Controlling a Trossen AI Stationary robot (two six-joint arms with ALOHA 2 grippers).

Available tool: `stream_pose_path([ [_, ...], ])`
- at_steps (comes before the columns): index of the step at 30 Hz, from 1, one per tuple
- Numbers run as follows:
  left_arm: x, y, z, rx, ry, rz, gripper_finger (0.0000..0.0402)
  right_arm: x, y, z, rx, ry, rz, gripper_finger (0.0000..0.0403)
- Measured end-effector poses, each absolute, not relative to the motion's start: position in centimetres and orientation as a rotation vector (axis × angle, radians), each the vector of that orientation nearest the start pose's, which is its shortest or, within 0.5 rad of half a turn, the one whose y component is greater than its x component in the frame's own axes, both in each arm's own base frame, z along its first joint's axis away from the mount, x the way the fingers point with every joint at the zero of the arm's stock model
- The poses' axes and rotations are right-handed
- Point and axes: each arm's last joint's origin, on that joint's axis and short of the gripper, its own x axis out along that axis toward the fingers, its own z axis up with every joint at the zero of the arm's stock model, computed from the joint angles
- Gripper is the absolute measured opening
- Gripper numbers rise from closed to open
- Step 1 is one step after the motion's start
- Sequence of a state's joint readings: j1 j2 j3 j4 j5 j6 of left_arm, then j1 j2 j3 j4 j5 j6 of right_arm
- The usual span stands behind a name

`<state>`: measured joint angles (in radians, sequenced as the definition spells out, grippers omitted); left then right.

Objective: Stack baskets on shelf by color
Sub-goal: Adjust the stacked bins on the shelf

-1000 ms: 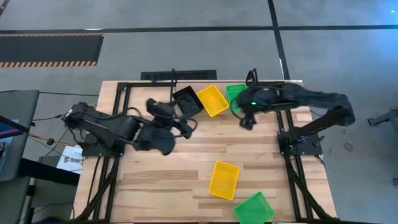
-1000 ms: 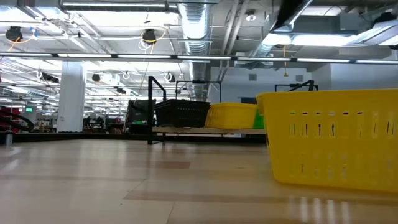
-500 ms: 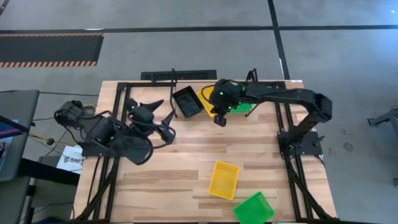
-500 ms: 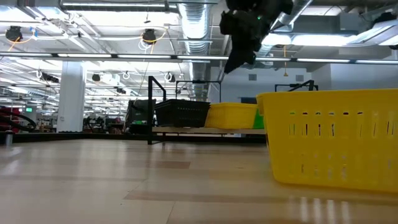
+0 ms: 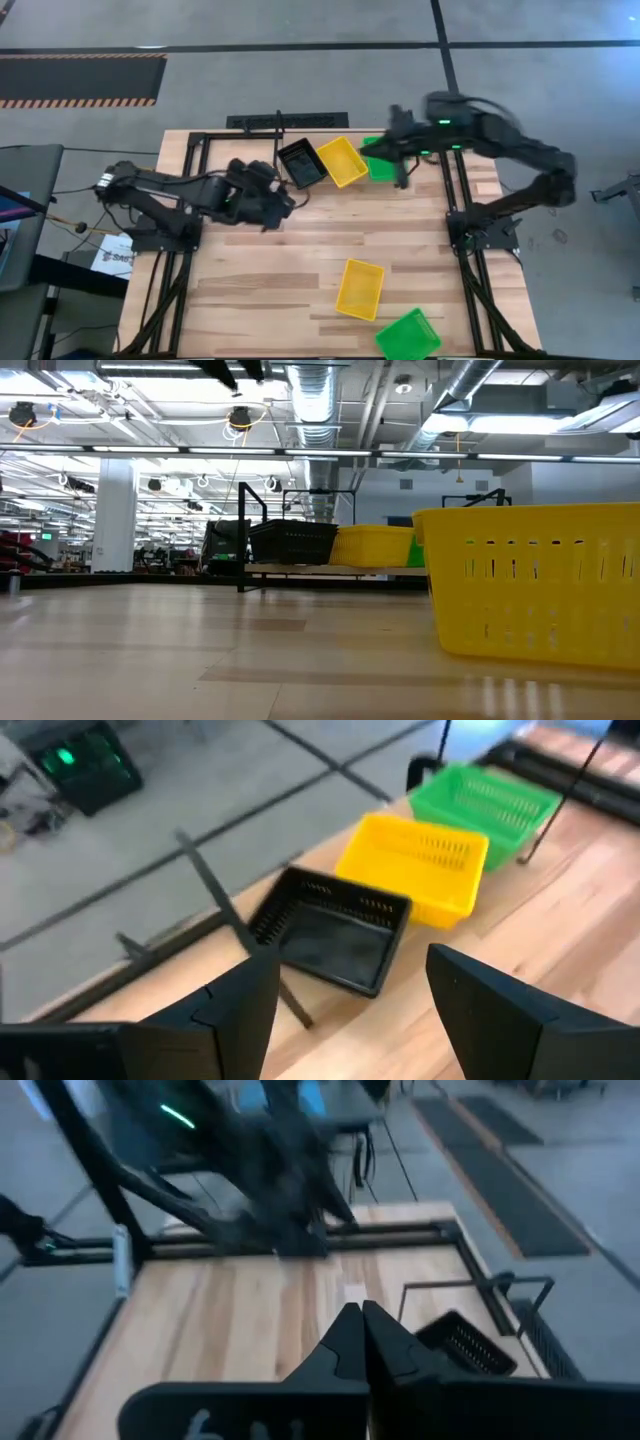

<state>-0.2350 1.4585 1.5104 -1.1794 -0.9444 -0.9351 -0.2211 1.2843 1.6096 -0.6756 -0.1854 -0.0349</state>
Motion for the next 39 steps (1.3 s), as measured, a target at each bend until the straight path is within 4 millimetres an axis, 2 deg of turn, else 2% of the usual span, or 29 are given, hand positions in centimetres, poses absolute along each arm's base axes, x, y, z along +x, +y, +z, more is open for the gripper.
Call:
stream_pose_path([
  [3, 28.3, -2.1, 33.7, -0.215, 0.612, 0.922, 0.024, 21.0, -3.8, 47.9, 0.016, 0.255, -0.014, 0.0001],
  [6, 30.2, -0.4, 32.1, -0.261, 0.571, 0.815, 0.024, 18.1, -2.9, 49.2, 0.002, 0.195, -0.001, 0.0001],
  [10, 31.2, 1.9, 30.7, -0.369, 0.516, 0.725, 0.024, 16.1, -2.0, 49.8, -0.007, 0.16, 0.025, 0.0001],
  [17, 30.8, 5.5, 29.3, -0.581, 0.551, 0.706, 0.024, 15.6, -1.4, 49.7, -0.009, 0.172, 0.054, 0.0002],
  [22, 30.5, 6.8, 29.3, -0.646, 0.543, 0.723, 0.024, 16.4, -1.6, 49.3, -0.029, 0.206, 0.055, 0.0002],
  [31, 31.0, 6.9, 29.8, -0.692, 0.504, 0.633, 0.024, 17.0, -1.6, 49.1, -0.059, 0.214, 0.064, 0.0002],
  [39, 31.2, 6.7, 29.9, -0.552, 0.54, 0.541, 0.024, 17.0, -1.6, 49.2, -0.073, 0.21, 0.066, 0.0002],
])
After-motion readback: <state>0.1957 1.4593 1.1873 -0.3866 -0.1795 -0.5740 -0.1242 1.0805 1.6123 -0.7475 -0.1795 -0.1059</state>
